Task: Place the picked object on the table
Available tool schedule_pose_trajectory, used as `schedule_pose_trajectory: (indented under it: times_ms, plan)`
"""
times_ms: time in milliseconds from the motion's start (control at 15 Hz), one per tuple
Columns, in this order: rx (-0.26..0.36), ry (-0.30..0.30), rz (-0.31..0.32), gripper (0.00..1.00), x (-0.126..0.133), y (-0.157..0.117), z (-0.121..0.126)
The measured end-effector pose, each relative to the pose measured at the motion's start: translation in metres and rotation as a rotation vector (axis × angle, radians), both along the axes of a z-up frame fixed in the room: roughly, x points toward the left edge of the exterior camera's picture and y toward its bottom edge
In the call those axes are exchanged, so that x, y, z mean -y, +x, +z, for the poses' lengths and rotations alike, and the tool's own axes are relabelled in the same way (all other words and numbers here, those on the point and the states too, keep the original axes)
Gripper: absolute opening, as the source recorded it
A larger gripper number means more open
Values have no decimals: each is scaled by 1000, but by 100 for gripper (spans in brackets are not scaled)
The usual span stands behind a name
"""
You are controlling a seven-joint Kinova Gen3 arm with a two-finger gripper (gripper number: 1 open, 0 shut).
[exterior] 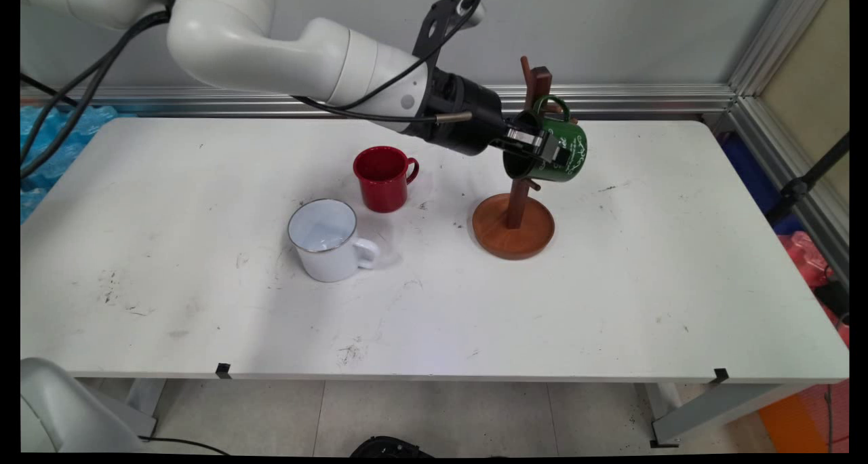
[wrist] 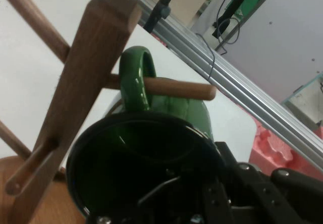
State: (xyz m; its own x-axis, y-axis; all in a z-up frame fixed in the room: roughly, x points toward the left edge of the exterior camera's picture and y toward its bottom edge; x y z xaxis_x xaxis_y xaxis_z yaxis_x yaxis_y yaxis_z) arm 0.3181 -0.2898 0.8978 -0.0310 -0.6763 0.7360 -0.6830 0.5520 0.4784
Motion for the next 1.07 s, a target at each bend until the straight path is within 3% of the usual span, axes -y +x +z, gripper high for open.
schedule_pose_trajectory:
  times_ms: [1067]
  plan:
    - [-39,-35,-56,0,-19,-4,26]
